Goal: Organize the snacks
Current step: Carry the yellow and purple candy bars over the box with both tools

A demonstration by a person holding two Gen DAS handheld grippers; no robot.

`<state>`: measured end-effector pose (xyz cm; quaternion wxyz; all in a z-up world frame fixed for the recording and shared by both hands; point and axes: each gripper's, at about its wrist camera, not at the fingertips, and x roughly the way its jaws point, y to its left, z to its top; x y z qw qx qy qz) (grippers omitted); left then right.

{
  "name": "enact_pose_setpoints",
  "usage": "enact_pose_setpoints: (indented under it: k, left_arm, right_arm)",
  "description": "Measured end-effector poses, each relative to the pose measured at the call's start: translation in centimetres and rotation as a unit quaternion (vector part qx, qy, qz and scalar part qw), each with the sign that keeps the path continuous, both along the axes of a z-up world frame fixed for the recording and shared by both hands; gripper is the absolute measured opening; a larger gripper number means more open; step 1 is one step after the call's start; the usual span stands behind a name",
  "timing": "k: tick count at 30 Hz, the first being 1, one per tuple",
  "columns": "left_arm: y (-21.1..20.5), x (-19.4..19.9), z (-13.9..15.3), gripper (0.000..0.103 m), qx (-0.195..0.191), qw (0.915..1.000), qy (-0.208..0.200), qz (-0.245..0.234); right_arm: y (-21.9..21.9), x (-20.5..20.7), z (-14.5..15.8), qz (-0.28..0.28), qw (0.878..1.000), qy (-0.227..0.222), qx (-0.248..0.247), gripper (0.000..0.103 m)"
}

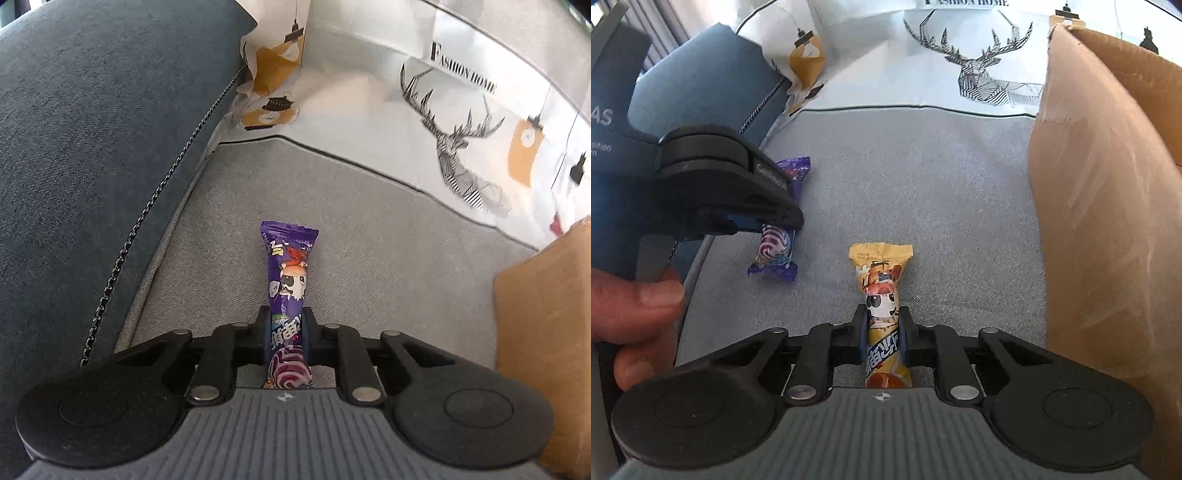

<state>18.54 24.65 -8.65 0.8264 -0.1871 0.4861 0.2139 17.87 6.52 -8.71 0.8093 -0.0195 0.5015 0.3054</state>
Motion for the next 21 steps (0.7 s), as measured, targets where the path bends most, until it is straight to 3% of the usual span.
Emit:
enact_pose_setpoints:
  k: [11, 21]
  left_arm:
    - [-0.3, -0.9, 3.4, 0.016, 0.007, 0.9984, -0.056, 0.010]
    - [-1.5, -2.3, 7.2, 0.016, 0.011, 0.9956, -0.093, 0.003]
  right_arm:
    - [-2.0, -1.1, 4.9, -0.014, 0.995, -0.086, 0.057, 0.014]
    - [-4.5, -1.8, 8.4, -0.025, 0.987, -0.131, 0.088, 0.013]
